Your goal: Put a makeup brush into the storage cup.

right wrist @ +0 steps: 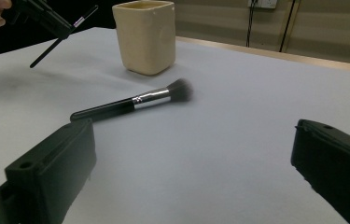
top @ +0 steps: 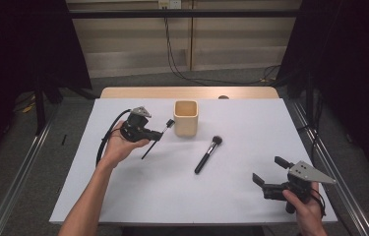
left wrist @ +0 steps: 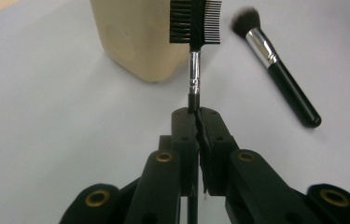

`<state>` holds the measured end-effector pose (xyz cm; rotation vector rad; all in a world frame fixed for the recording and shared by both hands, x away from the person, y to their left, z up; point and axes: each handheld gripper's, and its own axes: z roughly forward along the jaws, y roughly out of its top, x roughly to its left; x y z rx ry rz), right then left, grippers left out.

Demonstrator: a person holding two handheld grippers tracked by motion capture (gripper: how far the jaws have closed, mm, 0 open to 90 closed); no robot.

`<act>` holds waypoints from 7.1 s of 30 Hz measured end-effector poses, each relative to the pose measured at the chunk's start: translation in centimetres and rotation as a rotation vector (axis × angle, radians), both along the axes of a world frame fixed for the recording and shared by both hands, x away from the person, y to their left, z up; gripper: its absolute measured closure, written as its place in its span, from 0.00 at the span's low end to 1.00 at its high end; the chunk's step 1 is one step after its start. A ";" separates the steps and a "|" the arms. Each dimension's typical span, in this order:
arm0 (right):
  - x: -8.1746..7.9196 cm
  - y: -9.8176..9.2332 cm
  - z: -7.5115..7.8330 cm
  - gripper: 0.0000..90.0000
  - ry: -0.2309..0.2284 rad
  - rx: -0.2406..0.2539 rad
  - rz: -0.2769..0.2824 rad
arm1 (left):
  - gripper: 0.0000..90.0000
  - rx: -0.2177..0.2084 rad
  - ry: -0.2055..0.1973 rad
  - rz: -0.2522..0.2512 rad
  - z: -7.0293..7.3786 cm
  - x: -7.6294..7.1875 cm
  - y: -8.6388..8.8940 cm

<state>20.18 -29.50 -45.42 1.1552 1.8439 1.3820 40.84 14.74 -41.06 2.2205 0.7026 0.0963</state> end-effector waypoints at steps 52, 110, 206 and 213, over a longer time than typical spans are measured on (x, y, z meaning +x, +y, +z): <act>-0.5 -0.4 0.1 0.00 -0.006 0.017 -0.016 | 0.95 -0.380 -0.299 0.111 3.6 -0.6 -1.4; -0.6 -0.4 0.1 0.00 -0.010 0.018 -0.007 | 0.95 -0.412 -0.373 0.124 6.8 4.4 -7.7; -0.5 -0.3 0.0 0.00 -0.001 0.009 -0.005 | 0.25 -0.305 -0.262 0.226 0.2 3.7 -5.9; -0.4 -0.2 0.0 0.00 0.002 0.012 -0.008 | 0.08 -0.291 -0.277 0.233 0.6 3.0 -5.5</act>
